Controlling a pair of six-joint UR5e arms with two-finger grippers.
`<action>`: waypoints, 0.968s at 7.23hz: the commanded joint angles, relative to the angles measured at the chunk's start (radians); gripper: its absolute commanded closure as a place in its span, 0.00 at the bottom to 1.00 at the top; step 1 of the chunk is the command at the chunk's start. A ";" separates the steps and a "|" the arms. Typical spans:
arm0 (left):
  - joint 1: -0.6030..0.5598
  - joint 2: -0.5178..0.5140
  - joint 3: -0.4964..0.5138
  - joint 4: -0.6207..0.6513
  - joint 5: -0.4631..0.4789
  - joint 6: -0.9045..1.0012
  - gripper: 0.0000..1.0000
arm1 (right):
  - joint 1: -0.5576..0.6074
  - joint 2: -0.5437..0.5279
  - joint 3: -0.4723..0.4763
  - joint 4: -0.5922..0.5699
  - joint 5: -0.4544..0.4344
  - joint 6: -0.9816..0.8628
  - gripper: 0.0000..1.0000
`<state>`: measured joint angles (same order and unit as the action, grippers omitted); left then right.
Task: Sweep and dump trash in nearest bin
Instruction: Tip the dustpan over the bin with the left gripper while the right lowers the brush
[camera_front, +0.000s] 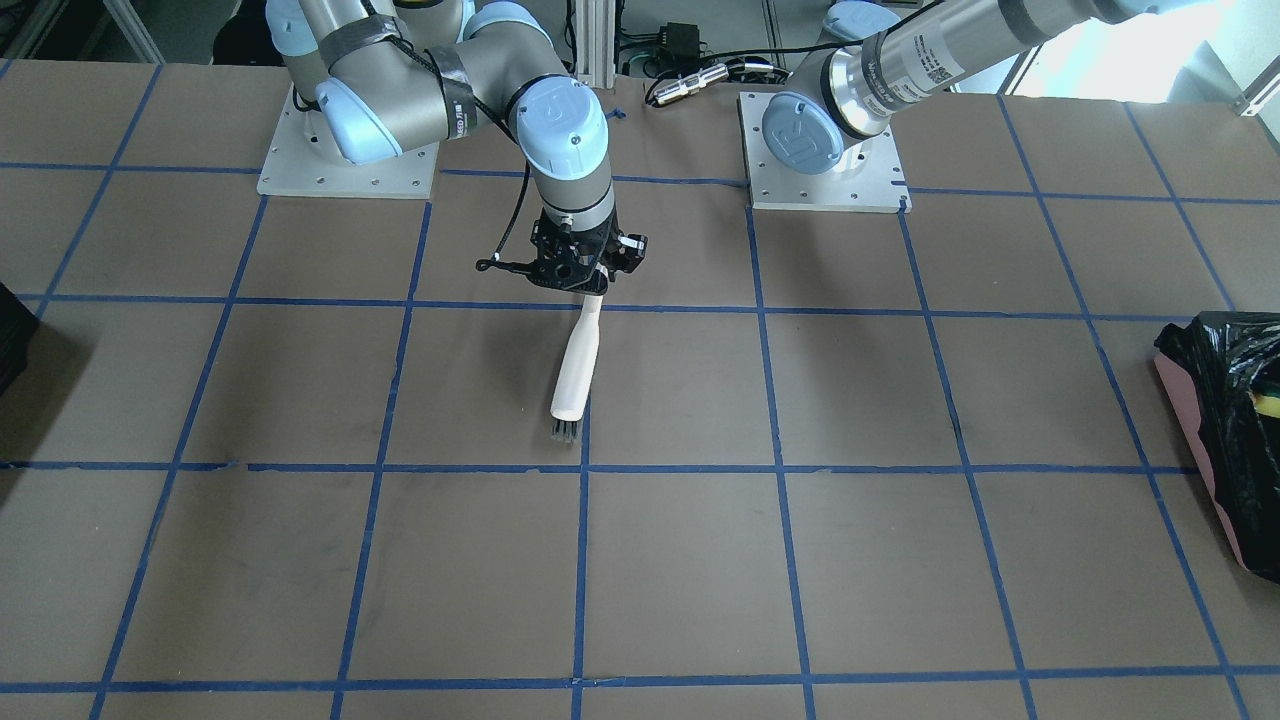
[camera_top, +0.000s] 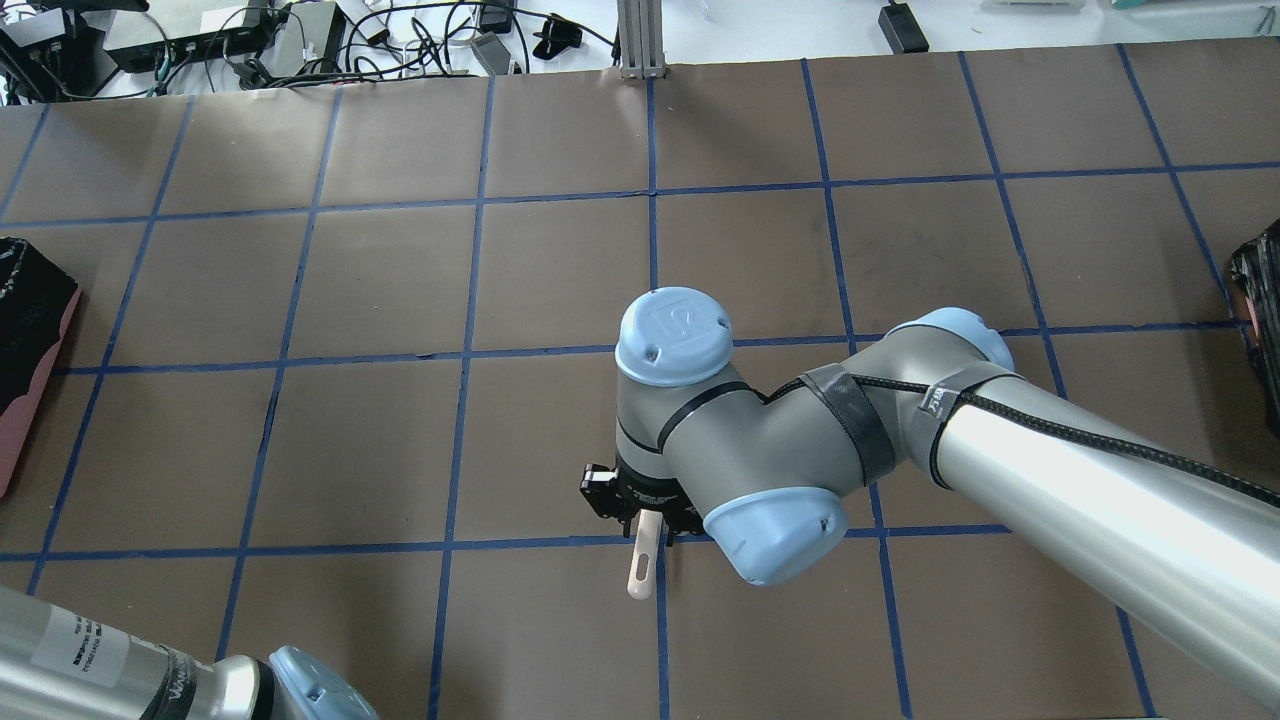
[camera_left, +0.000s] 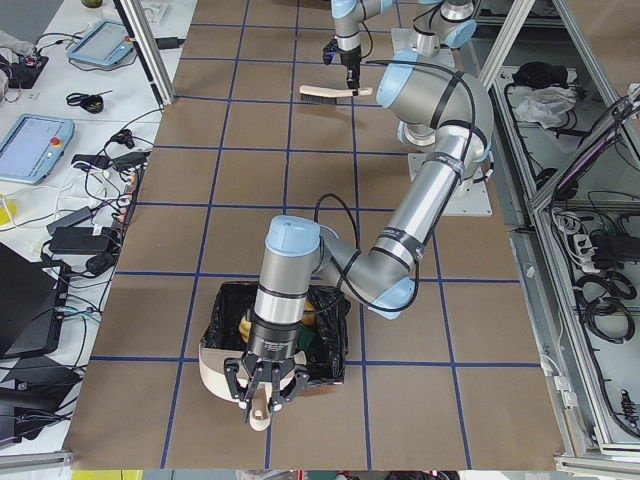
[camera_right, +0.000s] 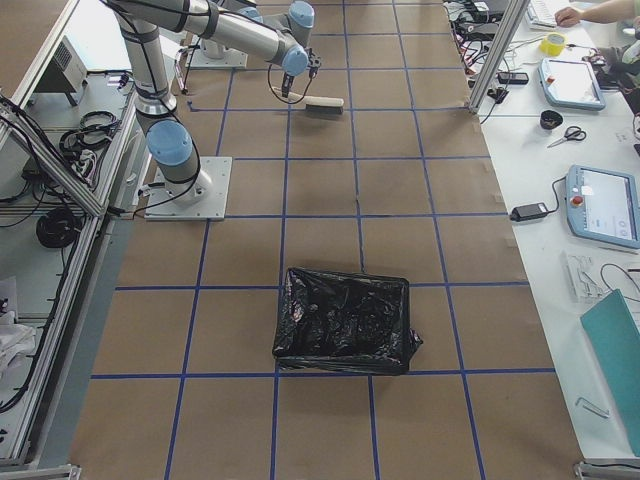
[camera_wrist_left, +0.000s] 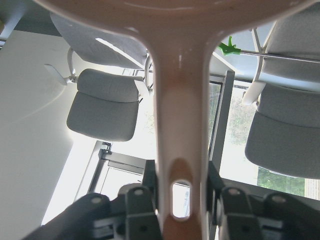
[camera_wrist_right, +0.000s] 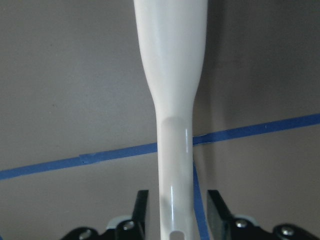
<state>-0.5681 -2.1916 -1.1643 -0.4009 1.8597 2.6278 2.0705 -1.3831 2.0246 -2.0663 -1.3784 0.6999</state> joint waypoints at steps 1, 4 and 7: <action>-0.001 0.024 -0.028 0.034 0.015 0.026 1.00 | -0.001 0.001 -0.001 -0.005 -0.001 0.009 0.29; -0.009 0.061 -0.014 -0.034 -0.069 -0.003 1.00 | -0.018 -0.020 -0.036 0.006 -0.068 -0.011 0.25; -0.015 0.114 0.020 -0.193 -0.171 -0.151 1.00 | -0.123 -0.129 -0.201 0.197 -0.083 -0.164 0.13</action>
<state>-0.5783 -2.1004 -1.1632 -0.5175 1.7322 2.5385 2.0011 -1.4621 1.9002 -1.9666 -1.4546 0.6014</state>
